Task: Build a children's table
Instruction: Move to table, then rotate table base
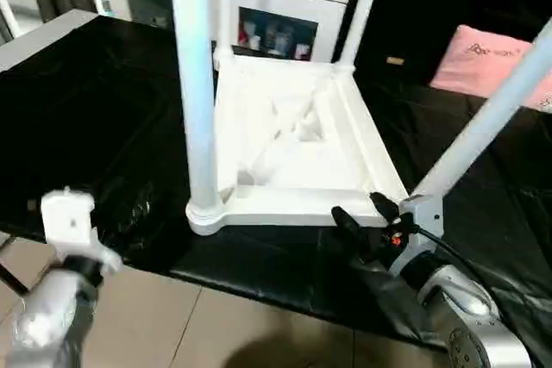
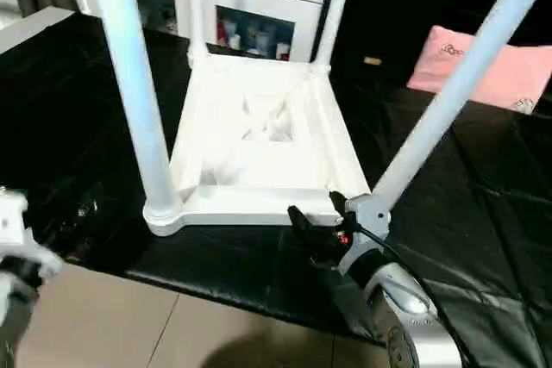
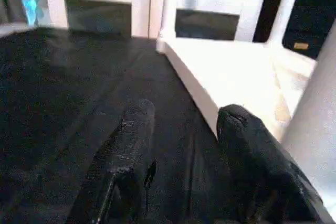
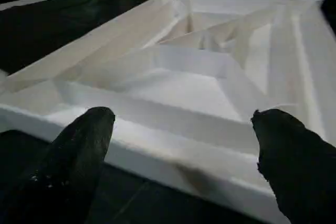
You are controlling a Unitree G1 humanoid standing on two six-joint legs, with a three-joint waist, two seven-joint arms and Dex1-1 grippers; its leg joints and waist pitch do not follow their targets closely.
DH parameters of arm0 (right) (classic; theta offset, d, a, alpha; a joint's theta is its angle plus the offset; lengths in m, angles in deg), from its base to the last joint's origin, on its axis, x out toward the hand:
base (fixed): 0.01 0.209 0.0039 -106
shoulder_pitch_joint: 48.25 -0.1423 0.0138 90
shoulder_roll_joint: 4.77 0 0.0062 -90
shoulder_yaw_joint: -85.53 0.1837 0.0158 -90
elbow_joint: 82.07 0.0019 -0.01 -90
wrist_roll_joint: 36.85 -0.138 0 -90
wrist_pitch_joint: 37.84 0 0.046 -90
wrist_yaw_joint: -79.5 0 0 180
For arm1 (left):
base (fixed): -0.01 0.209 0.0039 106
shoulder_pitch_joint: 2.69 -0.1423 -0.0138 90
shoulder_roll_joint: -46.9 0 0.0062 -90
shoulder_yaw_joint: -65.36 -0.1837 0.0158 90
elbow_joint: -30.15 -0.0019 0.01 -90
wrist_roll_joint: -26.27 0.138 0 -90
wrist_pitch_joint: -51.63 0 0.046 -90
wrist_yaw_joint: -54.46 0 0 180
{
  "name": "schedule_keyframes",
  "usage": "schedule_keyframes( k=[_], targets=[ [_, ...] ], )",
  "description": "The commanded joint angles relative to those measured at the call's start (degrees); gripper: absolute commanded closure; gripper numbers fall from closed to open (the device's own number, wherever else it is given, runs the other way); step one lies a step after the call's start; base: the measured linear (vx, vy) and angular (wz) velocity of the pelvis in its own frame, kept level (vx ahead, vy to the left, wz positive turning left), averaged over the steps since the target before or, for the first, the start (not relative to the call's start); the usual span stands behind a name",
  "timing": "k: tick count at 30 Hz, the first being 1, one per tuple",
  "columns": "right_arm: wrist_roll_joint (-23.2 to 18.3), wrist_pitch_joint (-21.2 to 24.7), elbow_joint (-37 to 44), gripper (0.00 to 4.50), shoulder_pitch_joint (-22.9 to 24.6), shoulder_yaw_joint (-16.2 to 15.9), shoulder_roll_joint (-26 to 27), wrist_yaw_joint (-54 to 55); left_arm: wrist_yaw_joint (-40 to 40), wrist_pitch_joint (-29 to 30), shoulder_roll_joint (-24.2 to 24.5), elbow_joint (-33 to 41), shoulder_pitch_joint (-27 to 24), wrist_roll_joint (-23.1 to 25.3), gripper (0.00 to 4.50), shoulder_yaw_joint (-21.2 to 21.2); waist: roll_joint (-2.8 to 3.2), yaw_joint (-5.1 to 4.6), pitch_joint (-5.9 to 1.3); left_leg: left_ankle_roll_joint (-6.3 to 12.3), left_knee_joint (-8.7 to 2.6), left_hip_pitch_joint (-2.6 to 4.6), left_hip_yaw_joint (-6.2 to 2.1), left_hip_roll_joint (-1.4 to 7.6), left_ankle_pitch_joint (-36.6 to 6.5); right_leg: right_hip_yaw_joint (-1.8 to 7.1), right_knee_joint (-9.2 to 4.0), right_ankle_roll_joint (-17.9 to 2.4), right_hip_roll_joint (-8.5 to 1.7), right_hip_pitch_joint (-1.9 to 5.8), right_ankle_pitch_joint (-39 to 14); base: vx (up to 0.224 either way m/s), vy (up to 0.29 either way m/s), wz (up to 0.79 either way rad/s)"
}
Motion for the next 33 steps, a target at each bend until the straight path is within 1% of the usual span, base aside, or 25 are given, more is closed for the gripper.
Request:
schedule_keyframes(
  k=[1, 2, 3, 5, 6, 7, 8, 9, 10, 11, 12, 15, 16, 17, 18, 20, 21, 22, 24, 25, 26, 27, 30, 32, 33],
  targets=[
    [0.73, 0.22, -1.12, 0.0, -1.29, 1.31, -0.38, 1.55, 1.03, 1.09, 0.71, -0.73, 1.46, -0.1, 2.33, -0.54, 1.14, 0.03, -1.95, 1.01, -6.51, -1.13, -1.35, 4.2, -9.49, 3.14, -4.57, -7.95, -5.18, 1.44, -18.79, 0.0, 0.0, 0.0],
    [1.24, -0.11, -2.48, 0.0, -2.45, 2.03, -0.42, 2.59, 1.75, 1.84, 1.36, -1.27, 2.83, -0.55, 2.33, -0.6, 1.0, -0.01, -2.07, 1.28, -6.41, -1.14, -1.18, 4.17, -7.96, 3.12, -4.31, -8.83, -5.07, 1.49, -15.84, 0.0, 0.0, 0.0],
    [1.54, -0.34, -3.57, 0.0, -3.41, 2.69, -0.44, 3.41, 2.35, 2.42, 1.99, -1.78, 3.83, -0.69, 2.33, -0.76, 1.09, -0.01, -2.04, 1.28, -6.43, -1.08, -1.11, 4.11, -7.88, 3.09, -4.22, -9.2, -4.99, 1.41, -15.35, 0.0, 0.0, 0.0],
    [2.34, -0.62, -5.33, 0.0, -4.9, 4.15, -0.59, 5.46, 3.48, 2.89, 2.91, -3.02, 5.49, -0.86, 2.33, -1.21, 1.07, -0.05, -2.61, 1.26, -6.04, -1.09, -0.93, 3.76, -3.94, 2.91, -3.59, -10.31, -4.82, 1.68, -10.4, 0.0, 0.0, 0.0],
    [2.52, -0.52, -6.2, 0.0, -5.6, 5.42, -0.68, 6.93, 4.46, 3.08, 3.58, -3.97, 6.46, -0.85, 2.33, -1.71, 0.9, 0.07, -2.99, 1.71, -5.75, -1.33, -0.83, 3.81, 0.15, 2.91, -3.08, -10.99, -4.96, 2.23, -5.31, 0.0, 0.0, 0.0],
    [2.52, -0.5, -6.29, 0.0, -5.67, 5.58, -0.69, 7.08, 4.6, 3.09, 3.67, -4.08, 6.56, -0.84, 2.33, -1.78, 0.96, 0.19, -3.12, 2.05, -5.63, -1.32, -0.76, 3.72, 2.56, 2.85, -2.81, -11.43, -4.88, 2.29, -2.43, 0.0, 0.0, 0.0],
    [2.47, -0.35, -6.57, 0.0, -5.9, 6.13, -0.74, 7.6, 5.1, 3.05, 4.12, -4.54, 6.93, -0.87, 2.33, -2.12, 0.95, 0.14, -3.51, 3.12, -5.24, -1.32, -0.66, 3.46, 7.07, 2.73, -2.18, -12.51, -4.69, 2.46, 3.44, 0.0, 0.0, 0.0],
    [2.5, -0.72, -7.69, 0.0, -6.31, 7.98, -1.39, 8.86, 6.23, 3.37, 4.85, -5.27, 7.99, -1.42, 2.33, -2.86, 0.97, 0.18, -3.51, 4.19, -5.15, -1.37, -0.63, 3.42, 9.74, 2.67, -1.99, -13.29, -4.71, 2.56, 6.38, 0.0, 0.0, 0.0],
    [2.5, -0.73, -7.72, 0.0, -6.32, 8.03, -1.41, 8.89, 6.26, 3.38, 4.87, -5.29, 8.02, -1.44, 2.33, -2.87, 0.97, 0.18, -3.51, 4.19, -5.15, -1.37, -0.63, 3.42, 9.74, 2.67, -1.99, -13.29, -4.71, 2.56, 6.38, 0.0, 0.0, 0.0],
    [2.87, -1.17, -8.47, 0.0, -6.49, 9.04, -2.0, 9.78, 6.98, 3.83, 5.02, -5.57, 8.79, -1.99, 2.33, -3.09, 1.01, 0.35, -3.52, 5.42, -5.08, -0.95, -0.37, 3.53, 10.09, 2.52, -2.02, -14.36, -4.62, 2.22, 6.58, 0.0, 0.0, 0.0],
    [3.18, -1.35, -8.91, 0.0, -6.57, 9.58, -2.21, 10.52, 7.31, 4.04, 5.04, -5.59, 9.09, -2.26, 2.33, -3.15, 1.16, 0.47, -3.45, 5.66, -5.14, -1.1, -0.36, 3.66, 9.58, 2.46, -2.01, -15.02, -4.67, 2.37, 5.97, 0.0, 0.0, 0.0],
    [4.34, -1.52, -11.19, 0.0, -7.21, 11.3, -3.0, 12.81, 9.07, 4.87, 5.2, -5.49, 10.28, -3.63, 2.33, -3.44, 1.0, 0.65, -3.16, 5.0, -5.37, -1.07, -0.16, 3.9, 5.57, 2.45, -2.47, -15.24, -4.82, 2.33, 1.22, 0.0, 0.0, 0.0],
    [4.29, -1.45, -11.58, 0.0, -7.29, 11.55, -3.27, 12.64, 9.86, 5.15, 5.31, -5.35, 10.66, -4.15, 2.33, -3.64, 1.0, 0.65, -3.16, 5.0, -5.37, -1.07, -0.16, 3.9, 5.57, 2.45, -2.47, -15.24, -4.82, 2.33, 1.22, 0.0, 0.0, 0.0],
    [3.55, -1.0, -11.02, 0.0, -7.03, 11.09, -3.61, 10.84, 10.97, 5.43, 5.32, -5.01, 11.06, -5.29, 2.33, -3.73, 1.04, 0.86, -3.04, 4.25, -5.46, -1.01, -0.03, 3.9, 3.16, 2.51, -2.62, -14.85, -4.82, 2.36, -1.26, 0.0, 0.0, 0.0],
    [2.58, -0.42, -10.07, 0.0, -6.63, 10.27, -3.96, 8.63, 12.16, 5.69, 5.2, -4.6, 11.4, -6.86, 2.33, -3.66, 0.86, 0.9, -2.92, 4.0, -5.6, -1.35, -0.09, 3.97, 1.75, 2.61, -2.75, -14.29, -4.91, 2.62, -2.81, 0.0, 0.0, 0.0],
    [1.84, 0.54, -8.68, 0.0, -5.9, 8.84, -4.61, 5.96, 13.62, 6.55, 5.44, -4.0, 11.58, -8.71, 2.33, -3.62, 1.02, 1.07, -2.84, 3.73, -5.6, -1.19, -0.01, 4.07, 0.32, 2.71, -2.9, -13.99, -5.06, 2.47, -4.55, 0.0, 0.0, 0.0],
    [1.6, 1.05, -7.84, 0.0, -5.35, 7.66, -5.23, 4.27, 14.7, 7.0, 5.93, -3.81, 11.65, -9.6, 2.33, -3.76, 0.96, 1.11, -2.76, 3.44, -5.72, -1.33, 0.03, 4.26, -0.45, 2.74, -3.03, -13.7, -5.08, 2.49, -5.7, 0.0, 0.0, 0.0],
    [1.42, 1.58, -6.07, 0.0, -4.06, 5.06, -6.82, 0.55, 17.37, 7.98, 7.15, -3.62, 11.64, -11.39, 2.33, -3.99, 0.83, 1.21, -2.76, 3.17, -5.71, -1.33, 0.21, 4.24, -1.15, 2.75, -3.13, -13.21, -4.96, 2.51, -6.98, 0.0, 0.0, 0.0],
    [0.73, 2.58, -4.73, 0.0, -2.93, 3.64, -8.23, -2.17, 20.85, 10.08, 8.61, -3.37, 11.56, -14.28, 2.33, -3.89, 0.76, 1.25, -2.64, 2.91, -5.9, -1.27, 0.38, 4.39, -2.43, 2.83, -3.25, -12.29, -4.94, 2.31, -9.62, 0.0, 0.0, 0.0],
    [0.73, 2.58, -4.73, 0.0, -2.93, 3.64, -8.23, -2.17, 20.85, 10.08, 8.61, -3.37, 11.56, -14.28, 2.15, -3.89, 0.76, 1.25, -2.64, 2.91, -5.9, -1.27, 0.38, 4.39, -2.43, 2.83, -3.25, -12.29, -4.94, 2.31, -9.62, 0.0, 0.0, 0.0],
    [0.43, 3.08, -4.11, 0.0, -2.1, 3.05, -10.0, -4.25, 24.29, 12.65, 10.19, -3.12, 11.64, -17.22, 2.04, -3.58, 0.75, 1.28, -2.52, 2.19, -5.89, -1.08, 0.49, 4.39, -3.55, 2.81, -3.46, -12.05, -4.9, 1.99, -12.04, 0.0, 0.0, 0.0],
    [0.48, 3.02, -4.06, 0.0, -1.94, 2.97, -10.53, -4.76, 25.21, 13.15, 10.69, -3.11, 11.71, -17.67, 1.98, -3.59, 0.85, 1.39, -2.5, 2.05, -5.97, -0.97, 0.56, 4.47, -3.65, 2.81, -3.47, -11.89, -4.75, 1.8, -12.4, 0.0, 0.0, 0.0],
    [-0.79, 4.24, -2.46, 0.0, -0.29, 3.73, -15.85, -11.18, 31.03, 16.47, 14.34, -2.2, 11.99, -20.72, 1.71, -4.86, 0.79, 1.45, -2.48, 2.12, -5.99, -1.03, 0.59, 4.51, -3.73, 2.8, -3.44, -11.6, -4.76, 1.87, -12.53, 0.0, 0.0, 0.0],
    [-0.95, 4.68, -2.07, 0.0, -0.04, 3.77, -16.86, -12.24, 31.79, 16.82, 14.95, -2.26, 12.17, -21.21, 1.61, -5.18, 0.84, 1.62, -2.44, 2.41, -5.95, -0.93, 0.72, 4.51, -3.63, 2.82, -3.49, -11.88, -4.74, 1.73, -12.39, 0.0, 0.0, 0.0],
    [-0.93, 4.83, -2.08, 0.0, 0.03, 3.82, -17.39, -12.67, 32.16, 17.09, 15.19, -2.27, 12.34, -21.42, 1.55, -5.42, 0.73, 1.53, -2.45, 2.51, -5.99, -1.12, 0.71, 4.51, -3.49, 2.8, -3.52, -11.93, -4.74, 1.87, -12.33, 0.0, 0.0, 0.0]
  ],
)
